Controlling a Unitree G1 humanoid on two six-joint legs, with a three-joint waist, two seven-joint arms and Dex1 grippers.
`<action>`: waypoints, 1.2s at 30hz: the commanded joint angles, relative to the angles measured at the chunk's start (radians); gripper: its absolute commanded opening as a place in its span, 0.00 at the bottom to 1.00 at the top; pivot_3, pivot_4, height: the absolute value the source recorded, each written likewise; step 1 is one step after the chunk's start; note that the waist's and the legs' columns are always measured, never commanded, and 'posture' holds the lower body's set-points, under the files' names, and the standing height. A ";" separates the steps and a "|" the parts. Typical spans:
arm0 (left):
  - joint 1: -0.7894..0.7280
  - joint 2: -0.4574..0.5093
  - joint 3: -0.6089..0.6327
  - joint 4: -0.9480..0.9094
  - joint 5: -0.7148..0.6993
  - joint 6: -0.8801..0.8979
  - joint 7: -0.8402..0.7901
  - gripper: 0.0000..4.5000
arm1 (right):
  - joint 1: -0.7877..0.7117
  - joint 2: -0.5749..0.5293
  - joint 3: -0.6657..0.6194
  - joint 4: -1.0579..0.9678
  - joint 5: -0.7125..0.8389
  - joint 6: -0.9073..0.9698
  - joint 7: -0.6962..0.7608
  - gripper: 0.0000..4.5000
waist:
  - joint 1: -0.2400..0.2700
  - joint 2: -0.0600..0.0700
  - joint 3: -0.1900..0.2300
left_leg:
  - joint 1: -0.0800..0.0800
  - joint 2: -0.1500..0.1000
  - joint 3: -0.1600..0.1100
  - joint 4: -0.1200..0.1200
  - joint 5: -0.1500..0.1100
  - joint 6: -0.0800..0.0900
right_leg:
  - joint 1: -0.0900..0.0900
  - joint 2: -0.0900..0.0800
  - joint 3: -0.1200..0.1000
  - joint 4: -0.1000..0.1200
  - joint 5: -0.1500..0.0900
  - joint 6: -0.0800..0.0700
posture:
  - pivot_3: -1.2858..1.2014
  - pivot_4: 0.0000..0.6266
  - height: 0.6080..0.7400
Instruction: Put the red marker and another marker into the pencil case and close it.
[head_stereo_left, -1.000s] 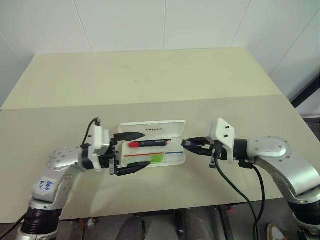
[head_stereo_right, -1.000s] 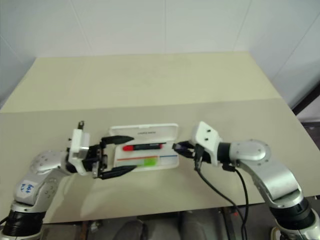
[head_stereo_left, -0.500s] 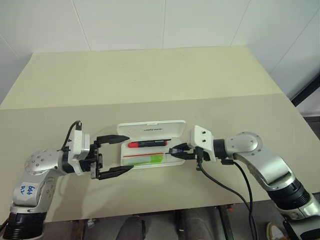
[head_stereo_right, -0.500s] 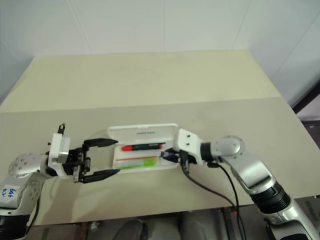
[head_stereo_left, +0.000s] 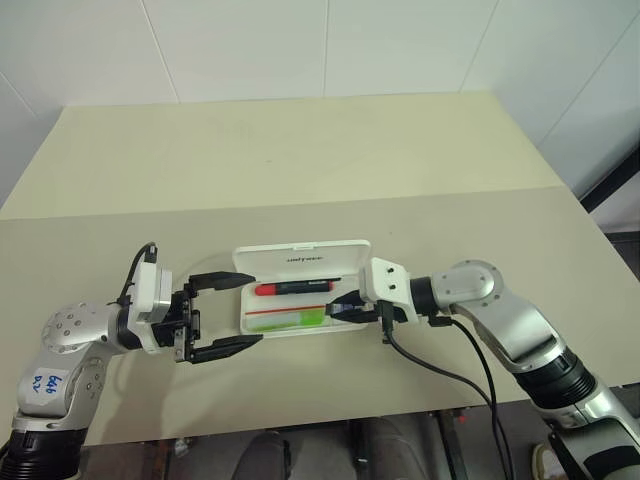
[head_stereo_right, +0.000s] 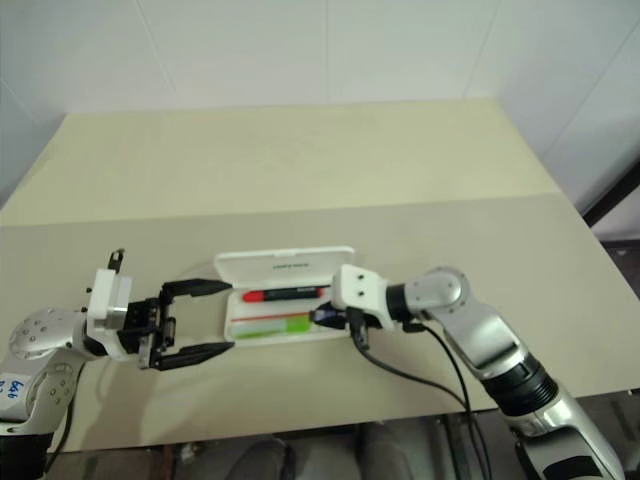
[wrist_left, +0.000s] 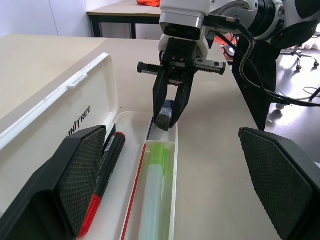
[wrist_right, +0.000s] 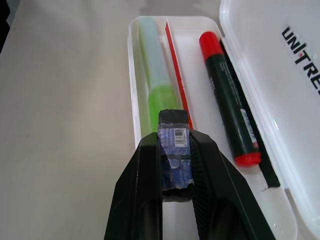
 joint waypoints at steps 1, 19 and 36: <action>-0.018 0.009 0.008 -0.037 -0.024 0.002 0.007 1.00 | -0.010 0.003 0.000 -0.007 -0.010 -0.028 0.022 0.09 | 0.000 0.000 0.000 | 0.000 0.000 0.000 0.000 0.000 0.000 | 0.000 0.000 0.000 0.000 0.000 0.000 | 0.52 0.24 1.00; -0.052 -0.019 -0.016 -0.051 -0.040 0.018 0.041 1.00 | 0.012 -0.023 -0.044 -0.060 -0.015 -0.002 0.057 0.99 | 0.001 0.000 0.000 | 0.000 0.000 0.001 0.000 0.000 0.000 | 0.000 0.000 0.000 0.001 0.000 0.000 | 0.52 0.24 1.00; -0.185 -0.047 0.072 -0.071 -0.199 0.132 0.217 1.00 | 0.122 -0.146 -0.360 -0.350 0.259 0.291 -0.033 0.99 | 0.003 0.000 0.000 | 0.000 0.000 0.000 0.001 0.000 0.000 | 0.000 0.000 0.000 0.001 0.000 0.001 | 0.52 0.24 1.00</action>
